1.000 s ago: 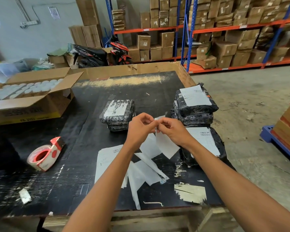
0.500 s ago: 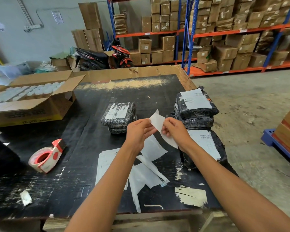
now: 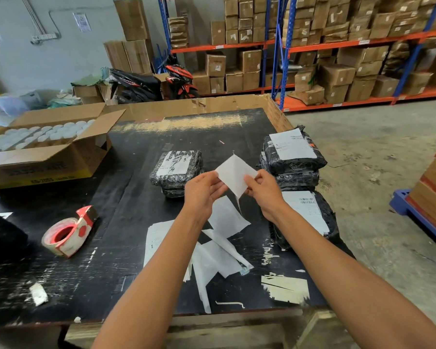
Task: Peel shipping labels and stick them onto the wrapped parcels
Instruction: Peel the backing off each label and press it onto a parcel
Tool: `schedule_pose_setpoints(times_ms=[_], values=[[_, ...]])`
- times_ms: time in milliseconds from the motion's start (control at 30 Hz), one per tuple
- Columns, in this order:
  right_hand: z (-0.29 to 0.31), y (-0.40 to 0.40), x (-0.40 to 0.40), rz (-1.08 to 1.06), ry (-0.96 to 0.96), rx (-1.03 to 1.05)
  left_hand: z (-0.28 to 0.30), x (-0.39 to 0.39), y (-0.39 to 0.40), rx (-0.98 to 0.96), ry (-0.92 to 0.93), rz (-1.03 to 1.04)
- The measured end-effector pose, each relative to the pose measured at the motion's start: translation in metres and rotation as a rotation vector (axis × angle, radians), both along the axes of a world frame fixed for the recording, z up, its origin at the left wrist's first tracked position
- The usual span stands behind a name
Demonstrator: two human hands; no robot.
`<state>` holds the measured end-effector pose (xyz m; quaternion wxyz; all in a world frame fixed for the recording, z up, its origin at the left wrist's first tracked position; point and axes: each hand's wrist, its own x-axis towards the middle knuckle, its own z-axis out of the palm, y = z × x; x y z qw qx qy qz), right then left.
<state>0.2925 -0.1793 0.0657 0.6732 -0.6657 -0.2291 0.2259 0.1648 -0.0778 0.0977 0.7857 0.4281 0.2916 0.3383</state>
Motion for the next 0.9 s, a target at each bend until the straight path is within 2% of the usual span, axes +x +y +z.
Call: schedule_pose_setpoints(times_ms=[233,500,533,600,733,800,900], values=[[-0.012,-0.011,0.014,-0.315,0.0,-0.052,0.001,-0.02,0.026,-0.32,-0.077,0.173],[-0.004,-0.012,0.013,-0.685,0.088,-0.036,-0.005,-0.05,0.055,-0.453,-0.144,0.388],[-0.003,-0.013,0.015,-0.653,0.13,-0.045,-0.006,-0.054,0.059,-0.463,-0.143,0.412],[-0.002,-0.014,0.016,-0.405,0.16,-0.164,-0.004,-0.06,0.064,-0.474,-0.171,0.435],[-0.02,-0.013,-0.009,0.201,-0.026,-0.505,0.004,-0.056,0.055,-0.467,-0.192,0.433],[-0.037,-0.012,-0.022,0.324,-0.151,-0.597,0.009,-0.05,0.045,-0.451,-0.178,0.423],[-0.051,-0.014,-0.023,0.392,-0.25,-0.68,0.015,-0.044,0.031,-0.419,-0.16,0.386]])
